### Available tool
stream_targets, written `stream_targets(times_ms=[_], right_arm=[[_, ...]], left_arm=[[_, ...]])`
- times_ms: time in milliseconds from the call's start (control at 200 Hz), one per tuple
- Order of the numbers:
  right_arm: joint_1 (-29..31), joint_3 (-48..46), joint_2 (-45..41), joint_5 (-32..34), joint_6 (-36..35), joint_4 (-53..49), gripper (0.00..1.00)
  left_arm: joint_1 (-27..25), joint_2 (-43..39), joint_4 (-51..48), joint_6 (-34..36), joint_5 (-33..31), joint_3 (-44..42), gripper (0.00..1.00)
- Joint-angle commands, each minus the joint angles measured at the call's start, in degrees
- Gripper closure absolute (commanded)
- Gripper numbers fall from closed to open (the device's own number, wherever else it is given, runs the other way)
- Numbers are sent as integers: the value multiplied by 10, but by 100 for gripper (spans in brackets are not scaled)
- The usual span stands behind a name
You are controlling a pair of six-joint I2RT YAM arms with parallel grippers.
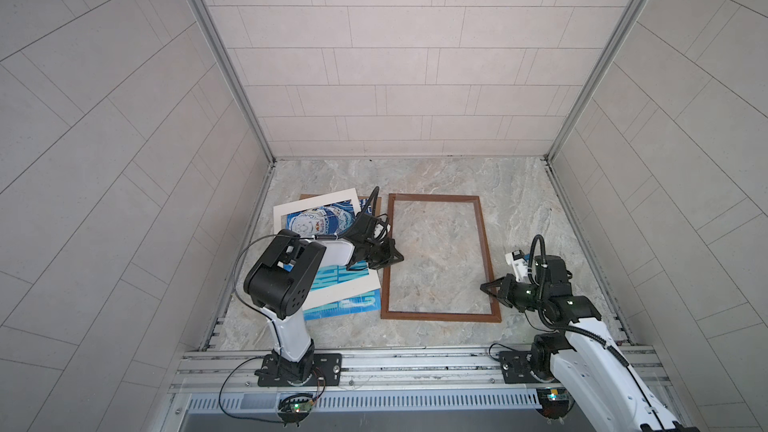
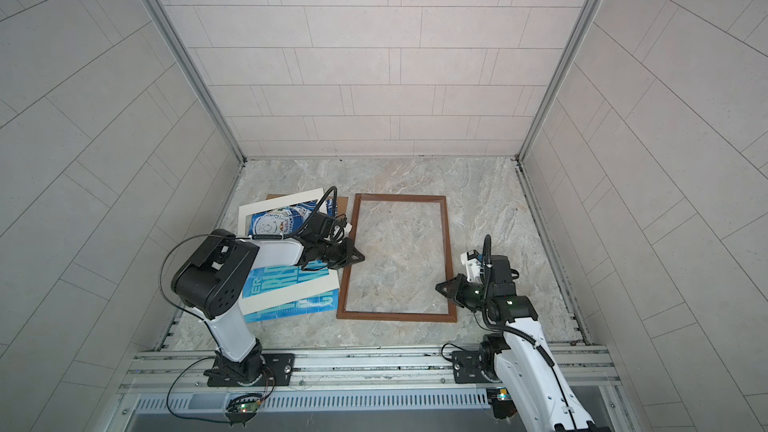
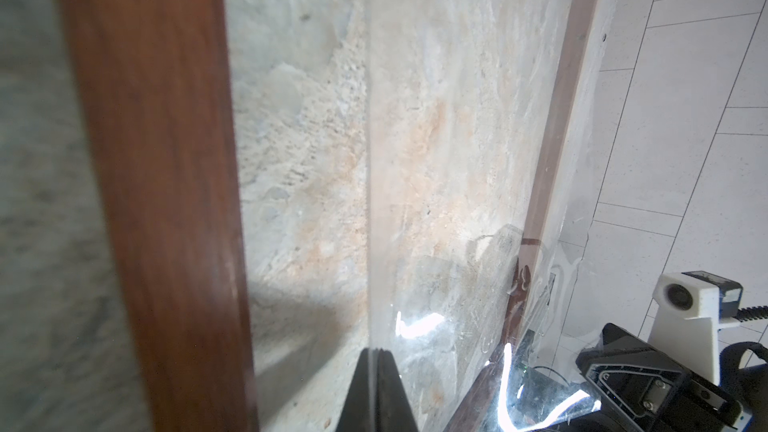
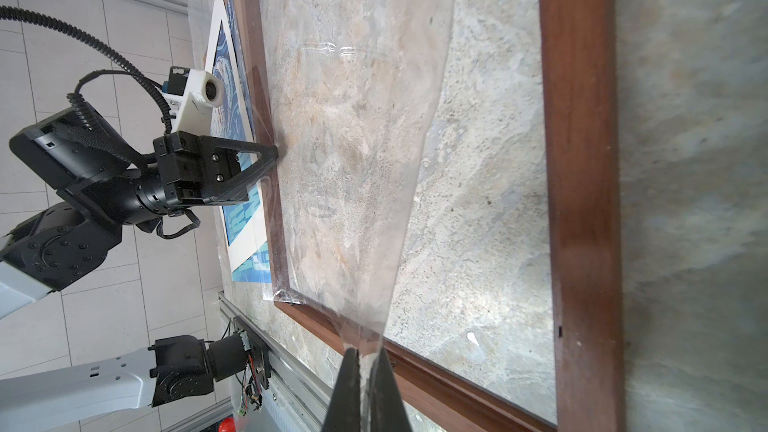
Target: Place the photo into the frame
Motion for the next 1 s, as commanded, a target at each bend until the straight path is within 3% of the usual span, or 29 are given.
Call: stream_targets(times_ms=[0, 280, 996], right_arm=[[3, 4, 12, 10, -19, 14, 100], [3, 2, 29, 23, -44, 19, 100], [3, 1, 54, 59, -64, 7, 100]], left_arm=[[0, 3, 21, 3, -12, -2, 100], [-1, -10, 77, -16, -15, -21, 100], [8, -3, 93, -24, -17, -37, 100]])
